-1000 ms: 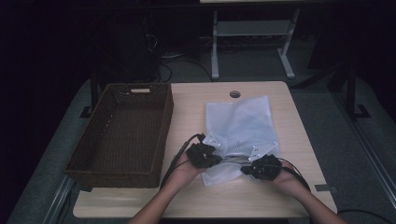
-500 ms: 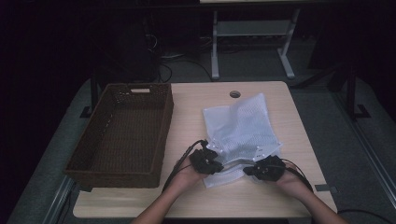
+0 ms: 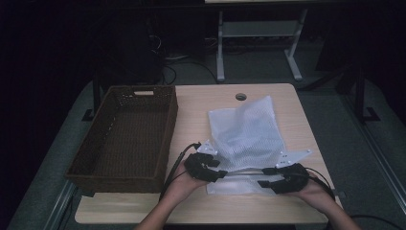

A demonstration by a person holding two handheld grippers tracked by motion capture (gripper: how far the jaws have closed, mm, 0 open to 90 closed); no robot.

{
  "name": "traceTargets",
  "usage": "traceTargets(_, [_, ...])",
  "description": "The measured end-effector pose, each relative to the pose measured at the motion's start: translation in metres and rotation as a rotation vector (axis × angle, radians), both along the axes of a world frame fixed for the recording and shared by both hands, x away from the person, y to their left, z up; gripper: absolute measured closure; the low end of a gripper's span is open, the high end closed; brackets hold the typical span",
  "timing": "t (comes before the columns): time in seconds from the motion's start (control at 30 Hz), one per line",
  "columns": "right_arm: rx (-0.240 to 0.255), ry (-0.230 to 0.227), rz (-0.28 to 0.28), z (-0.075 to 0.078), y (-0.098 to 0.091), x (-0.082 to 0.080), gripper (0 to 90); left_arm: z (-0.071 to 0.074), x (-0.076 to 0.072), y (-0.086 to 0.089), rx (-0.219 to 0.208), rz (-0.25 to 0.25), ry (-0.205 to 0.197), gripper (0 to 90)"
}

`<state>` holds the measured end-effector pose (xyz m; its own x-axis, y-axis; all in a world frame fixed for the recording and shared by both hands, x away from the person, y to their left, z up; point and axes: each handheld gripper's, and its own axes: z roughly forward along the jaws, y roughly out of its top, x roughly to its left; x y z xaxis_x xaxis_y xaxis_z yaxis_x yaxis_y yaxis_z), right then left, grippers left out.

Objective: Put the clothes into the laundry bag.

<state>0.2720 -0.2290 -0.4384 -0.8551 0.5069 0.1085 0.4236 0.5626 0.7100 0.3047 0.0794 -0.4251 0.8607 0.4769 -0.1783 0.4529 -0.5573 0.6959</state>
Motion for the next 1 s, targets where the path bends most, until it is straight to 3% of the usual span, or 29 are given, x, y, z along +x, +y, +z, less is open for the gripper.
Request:
traceTargets(0.27, [0.026,-0.038,-0.098,0.006,-0.027,-0.009,32.7,0.000,-0.011,0.018,-0.002,0.049,-0.023,30.9])
traceTargets(0.6, [0.045,-0.097,-0.234,0.001,-0.048,-0.012,18.4,-0.006,-0.022,0.041,-0.002,0.124,-0.048,17.8])
traceTargets(0.77, [0.053,-0.111,-0.247,0.001,-0.057,-0.016,16.5,-0.011,-0.029,0.049,-0.007,0.147,-0.052,13.7])
traceTargets(0.8, [0.048,-0.132,-0.261,-0.001,-0.062,-0.019,16.0,-0.015,-0.033,0.051,-0.009,0.152,-0.056,13.7])
traceTargets(1.0, [0.055,-0.120,-0.290,-0.008,-0.073,-0.027,13.2,-0.023,-0.046,0.052,0.015,0.156,-0.061,13.2])
